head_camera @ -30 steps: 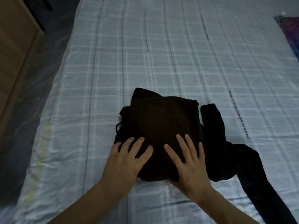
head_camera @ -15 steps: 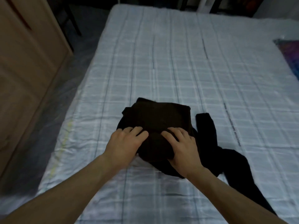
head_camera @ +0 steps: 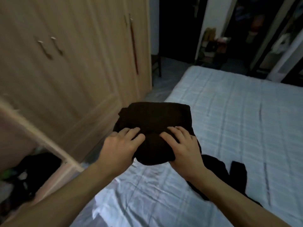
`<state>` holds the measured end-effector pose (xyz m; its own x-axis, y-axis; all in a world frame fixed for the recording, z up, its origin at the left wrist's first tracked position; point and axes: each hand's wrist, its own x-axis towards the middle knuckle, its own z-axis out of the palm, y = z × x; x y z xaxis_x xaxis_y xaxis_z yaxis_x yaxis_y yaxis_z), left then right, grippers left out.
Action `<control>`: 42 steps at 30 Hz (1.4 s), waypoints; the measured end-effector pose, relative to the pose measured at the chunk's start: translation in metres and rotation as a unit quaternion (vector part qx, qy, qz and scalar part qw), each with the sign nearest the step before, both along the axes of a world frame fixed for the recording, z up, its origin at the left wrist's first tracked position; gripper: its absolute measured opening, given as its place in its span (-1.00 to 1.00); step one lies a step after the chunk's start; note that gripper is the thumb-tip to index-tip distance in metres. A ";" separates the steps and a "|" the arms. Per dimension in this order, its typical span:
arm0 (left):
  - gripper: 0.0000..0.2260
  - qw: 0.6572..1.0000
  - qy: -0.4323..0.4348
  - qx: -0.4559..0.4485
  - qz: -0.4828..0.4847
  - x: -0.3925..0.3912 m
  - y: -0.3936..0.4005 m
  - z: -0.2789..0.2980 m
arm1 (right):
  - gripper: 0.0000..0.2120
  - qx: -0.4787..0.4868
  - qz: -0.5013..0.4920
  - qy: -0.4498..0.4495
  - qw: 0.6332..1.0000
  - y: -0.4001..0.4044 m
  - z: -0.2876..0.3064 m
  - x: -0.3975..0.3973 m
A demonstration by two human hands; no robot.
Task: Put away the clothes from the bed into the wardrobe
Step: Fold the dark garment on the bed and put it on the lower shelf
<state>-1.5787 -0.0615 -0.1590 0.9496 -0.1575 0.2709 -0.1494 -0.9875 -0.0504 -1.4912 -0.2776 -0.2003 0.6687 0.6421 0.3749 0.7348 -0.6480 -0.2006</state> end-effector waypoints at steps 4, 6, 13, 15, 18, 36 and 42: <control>-0.62 0.994 -0.028 0.027 0.098 -0.088 0.033 0.039 | -0.30 0.034 0.098 -0.014 0.995 0.062 0.030 -0.043; -0.60 0.988 -0.032 0.029 0.150 -0.133 0.050 0.049 | -0.28 0.039 0.149 -0.020 0.988 0.095 0.040 -0.071; -0.51 0.952 -0.046 0.014 0.304 -0.305 0.103 0.062 | -0.17 0.040 0.288 -0.040 0.956 0.195 0.064 -0.200; -0.51 0.945 -0.053 0.000 0.323 -0.352 0.112 0.062 | -0.14 0.030 0.317 -0.030 0.947 0.214 0.065 -0.239; -0.49 0.933 -0.059 -0.013 0.354 -0.411 0.121 0.051 | -0.16 0.011 0.361 -0.042 0.932 0.237 0.058 -0.287; -0.44 0.848 0.036 -0.075 0.524 -0.483 0.254 -0.001 | -0.11 -0.093 0.493 0.010 0.865 0.441 0.010 -0.338; -0.43 0.823 0.034 -0.087 0.560 -0.469 0.313 -0.001 | -0.06 -0.104 0.531 0.007 0.841 0.521 0.012 -0.322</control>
